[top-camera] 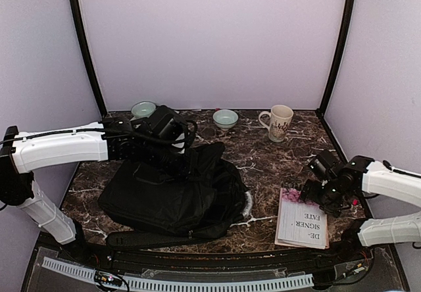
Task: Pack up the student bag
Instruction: Adjust the book at the center of the board.
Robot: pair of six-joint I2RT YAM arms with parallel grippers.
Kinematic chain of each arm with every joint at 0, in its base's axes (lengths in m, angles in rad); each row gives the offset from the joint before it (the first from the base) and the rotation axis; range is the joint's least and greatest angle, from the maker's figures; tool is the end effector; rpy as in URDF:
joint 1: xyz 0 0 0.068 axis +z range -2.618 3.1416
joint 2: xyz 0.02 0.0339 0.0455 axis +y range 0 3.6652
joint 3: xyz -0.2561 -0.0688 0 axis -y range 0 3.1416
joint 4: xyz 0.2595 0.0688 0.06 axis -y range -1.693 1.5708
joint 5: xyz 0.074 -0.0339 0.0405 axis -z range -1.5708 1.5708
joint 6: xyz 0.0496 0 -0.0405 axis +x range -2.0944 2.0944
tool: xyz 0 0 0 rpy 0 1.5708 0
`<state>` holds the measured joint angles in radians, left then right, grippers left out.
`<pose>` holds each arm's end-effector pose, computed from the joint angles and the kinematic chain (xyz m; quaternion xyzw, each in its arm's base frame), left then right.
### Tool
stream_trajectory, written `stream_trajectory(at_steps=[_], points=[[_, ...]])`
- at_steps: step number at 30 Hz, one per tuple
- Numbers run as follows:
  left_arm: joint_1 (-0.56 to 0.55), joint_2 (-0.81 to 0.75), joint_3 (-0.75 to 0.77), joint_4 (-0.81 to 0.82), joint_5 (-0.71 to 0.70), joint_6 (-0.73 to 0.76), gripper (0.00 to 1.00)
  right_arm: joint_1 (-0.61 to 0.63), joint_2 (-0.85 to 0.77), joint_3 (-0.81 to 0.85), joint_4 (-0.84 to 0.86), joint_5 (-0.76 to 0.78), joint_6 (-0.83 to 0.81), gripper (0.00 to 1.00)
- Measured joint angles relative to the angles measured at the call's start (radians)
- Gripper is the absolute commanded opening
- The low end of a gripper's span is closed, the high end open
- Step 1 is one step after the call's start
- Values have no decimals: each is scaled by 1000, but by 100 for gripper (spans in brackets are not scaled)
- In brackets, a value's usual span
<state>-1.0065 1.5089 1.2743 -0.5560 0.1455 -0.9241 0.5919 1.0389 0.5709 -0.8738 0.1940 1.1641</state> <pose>0.1849 -0.3056 0.2797 0.0656 0.9205 -0.3501 0.1606 0.1519 0.0906 0.1512 0.2897 0.9455 0.0260 0.1467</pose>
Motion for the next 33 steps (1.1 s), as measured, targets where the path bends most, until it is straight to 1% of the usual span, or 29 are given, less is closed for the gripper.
stream_trajectory(at_steps=[5,9,12,16,20,23,25,28,30,33], points=[[-1,0,0,-1,-4,0,0,-14,-87,-82,142,-40,-8,98],[-2,0,0,-1,-5,0,0,-15,-99,-104,270,-100,-44,97],[-2,4,0,0,-4,1,0,-15,-49,-93,375,-173,-93,97],[-2,27,3,1,-2,6,0,-15,106,-1,449,-221,-202,97],[-3,57,22,-2,4,15,0,-15,302,186,401,-223,-346,97],[-3,62,29,-8,4,16,0,-15,330,298,362,-224,-404,97],[-3,61,29,-10,4,15,0,-15,295,342,320,-224,-408,97],[-3,51,16,-3,3,14,0,-14,209,343,223,-224,-356,98],[-3,31,-2,4,1,12,0,-12,132,306,166,-226,-303,98],[-3,5,-23,10,0,11,0,-10,-20,202,78,-233,-204,98]])
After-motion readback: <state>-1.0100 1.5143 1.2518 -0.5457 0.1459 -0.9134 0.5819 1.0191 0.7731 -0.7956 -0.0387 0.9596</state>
